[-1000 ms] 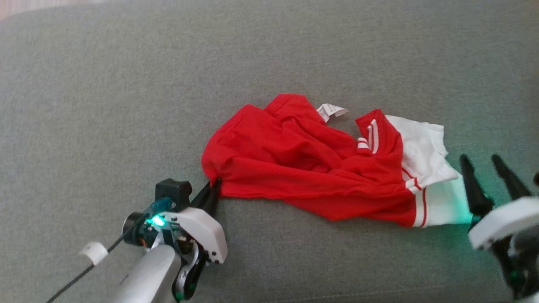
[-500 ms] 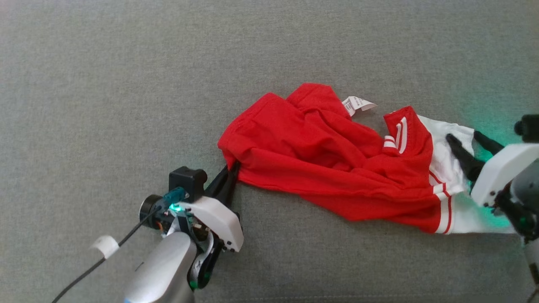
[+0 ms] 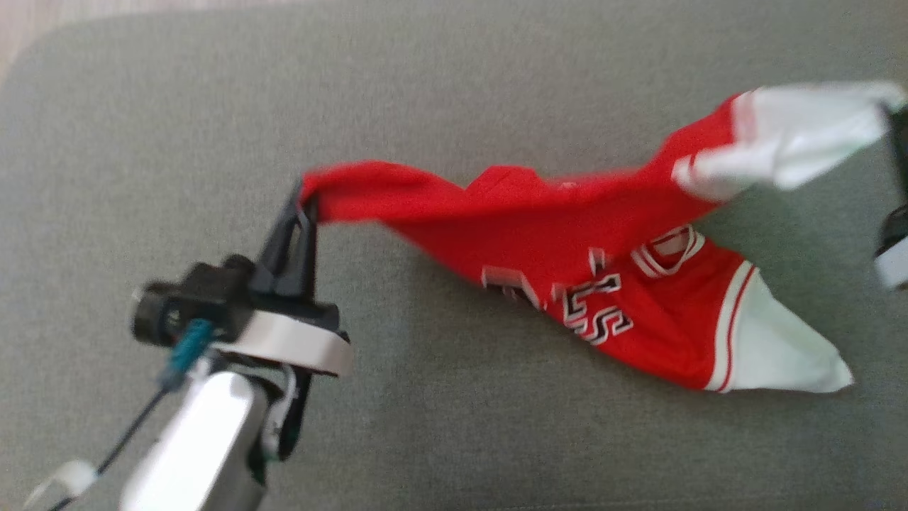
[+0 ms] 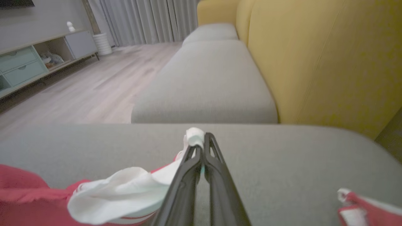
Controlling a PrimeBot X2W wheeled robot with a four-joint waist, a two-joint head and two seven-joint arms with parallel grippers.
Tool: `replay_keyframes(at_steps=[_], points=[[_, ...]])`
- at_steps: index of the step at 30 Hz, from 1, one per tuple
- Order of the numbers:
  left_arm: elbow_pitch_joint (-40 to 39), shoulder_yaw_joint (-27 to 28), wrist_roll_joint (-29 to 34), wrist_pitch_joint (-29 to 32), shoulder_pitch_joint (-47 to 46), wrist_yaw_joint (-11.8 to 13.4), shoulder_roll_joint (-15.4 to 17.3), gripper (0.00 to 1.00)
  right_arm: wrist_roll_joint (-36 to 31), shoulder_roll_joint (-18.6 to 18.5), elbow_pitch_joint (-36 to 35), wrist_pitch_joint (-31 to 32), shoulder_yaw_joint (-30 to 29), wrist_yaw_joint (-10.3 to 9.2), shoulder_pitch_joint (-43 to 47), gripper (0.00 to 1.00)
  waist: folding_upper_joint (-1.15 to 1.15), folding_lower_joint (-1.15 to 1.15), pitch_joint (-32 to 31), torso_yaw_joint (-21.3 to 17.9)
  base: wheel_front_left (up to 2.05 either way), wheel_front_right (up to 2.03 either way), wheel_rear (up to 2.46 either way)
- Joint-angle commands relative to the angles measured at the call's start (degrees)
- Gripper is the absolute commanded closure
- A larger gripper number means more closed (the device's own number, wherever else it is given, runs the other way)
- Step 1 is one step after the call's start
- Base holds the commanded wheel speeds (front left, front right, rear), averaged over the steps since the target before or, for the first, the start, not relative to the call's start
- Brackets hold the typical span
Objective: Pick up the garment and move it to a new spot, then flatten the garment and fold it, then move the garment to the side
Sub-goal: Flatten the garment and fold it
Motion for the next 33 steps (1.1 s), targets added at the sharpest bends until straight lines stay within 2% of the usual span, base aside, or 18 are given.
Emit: replay_keyframes(at_steps=[1, 6, 10, 13, 18, 20, 24, 29, 33], points=[[-4.7, 2.9, 0.9, 0.2, -1.3, 0.6, 2.2, 1.00, -1.1, -1.7, -4.6, -0.2, -1.2, -0.04, 0.0, 1.00, 0.00, 0.00, -2.4, -0.7, 0.00, 0.00, 0.00], [-18.7, 5.6, 4.5, 3.2, -5.3, 1.9, 7.3, 1.00, -5.5, 1.3, -17.9, 1.2, -9.2, -0.04, -2.2, 1.00, 0.00, 0.00, -6.3, -1.2, 0.00, 0.00, 0.00], [-26.9, 8.2, 7.0, 5.6, -11.6, 1.9, 10.3, 1.00, -8.0, 2.9, -26.6, 3.5, -13.9, -0.04, -6.8, 1.00, 0.00, 0.00, -9.0, -1.2, 0.00, 0.00, 0.00], [-30.8, 9.4, 8.4, 7.7, -16.6, 1.7, 11.6, 1.00, -8.9, 2.7, -30.4, 5.9, -15.9, -0.04, -11.2, 1.00, 0.00, 0.00, -10.1, -1.3, 0.00, 0.00, 0.00], [-32.8, 10.4, 8.2, 10.1, -21.5, 1.1, 12.1, 1.00, -8.7, 2.1, -31.5, 8.8, -17.1, -0.04, -16.4, 1.00, 0.00, 0.00, -10.7, -1.5, 0.00, 0.00, 0.00], [-32.1, 10.5, 7.1, 11.0, -23.0, 0.7, 11.8, 1.00, -7.9, 2.1, -29.9, 10.1, -16.9, -0.04, -18.4, 1.00, 0.00, 0.00, -10.6, -1.6, 0.00, 0.00, 0.00], [-23.1, 9.6, 1.7, 11.2, -26.3, -1.5, 8.5, 1.00, -5.1, 2.5, -19.1, 10.9, -14.0, -0.04, -23.0, 1.00, 0.00, 0.00, -8.4, -1.7, 0.00, 0.00, 0.00], [-5.3, 9.8, -2.6, 5.2, -31.7, -4.0, 2.8, 1.00, -2.6, 5.2, -1.8, 6.7, -10.3, -0.04, -30.6, 1.00, 0.00, 0.00, -6.8, -1.9, 0.00, 0.00, 0.00], [10.8, 12.6, -6.0, -1.3, -38.5, -5.7, -1.5, 1.00, -0.9, 8.0, 10.2, 1.5, -8.0, -0.04, -39.2, 1.00, 0.00, 0.00, -5.9, -2.3, 0.00, 0.00, 0.00]])
